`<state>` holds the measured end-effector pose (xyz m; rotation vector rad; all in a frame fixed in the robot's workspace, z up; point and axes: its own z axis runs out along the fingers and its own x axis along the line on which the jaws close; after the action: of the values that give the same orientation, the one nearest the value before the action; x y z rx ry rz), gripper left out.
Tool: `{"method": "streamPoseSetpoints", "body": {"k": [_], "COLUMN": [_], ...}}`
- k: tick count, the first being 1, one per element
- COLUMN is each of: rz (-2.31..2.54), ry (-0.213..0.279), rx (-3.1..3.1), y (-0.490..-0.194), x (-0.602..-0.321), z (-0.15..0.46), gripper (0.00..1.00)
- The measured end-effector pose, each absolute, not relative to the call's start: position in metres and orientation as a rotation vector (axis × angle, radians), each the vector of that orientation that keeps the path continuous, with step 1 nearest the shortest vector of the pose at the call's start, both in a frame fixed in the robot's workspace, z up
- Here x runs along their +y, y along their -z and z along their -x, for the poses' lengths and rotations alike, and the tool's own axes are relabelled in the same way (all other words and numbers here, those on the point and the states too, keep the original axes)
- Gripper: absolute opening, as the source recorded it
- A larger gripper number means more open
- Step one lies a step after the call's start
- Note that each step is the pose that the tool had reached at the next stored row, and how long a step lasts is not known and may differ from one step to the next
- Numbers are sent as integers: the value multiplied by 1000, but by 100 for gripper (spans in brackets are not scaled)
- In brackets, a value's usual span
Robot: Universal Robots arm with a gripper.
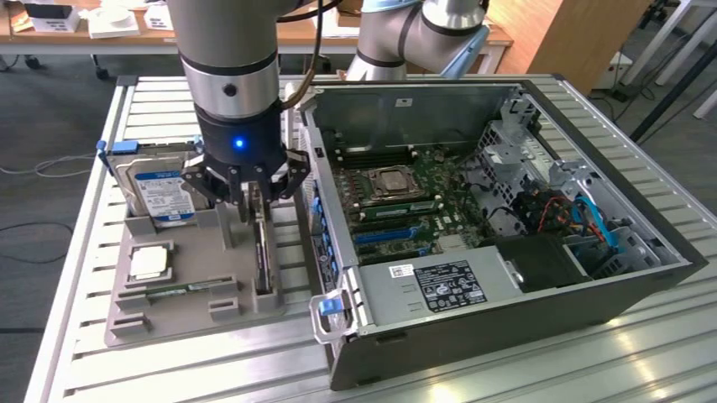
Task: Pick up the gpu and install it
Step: 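Pick up the gpu and move the gpu toward the slot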
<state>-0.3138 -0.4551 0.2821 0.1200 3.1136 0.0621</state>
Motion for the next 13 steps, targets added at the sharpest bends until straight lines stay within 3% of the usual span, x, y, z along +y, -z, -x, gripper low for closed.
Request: {"method": "streamPoseSetpoints", "body": {"k": [13], "rz": [-120], "ry": [-62], "rx": [3113], "y": [-280], "x": [-458], "z": [313], "gripper": [36]}}
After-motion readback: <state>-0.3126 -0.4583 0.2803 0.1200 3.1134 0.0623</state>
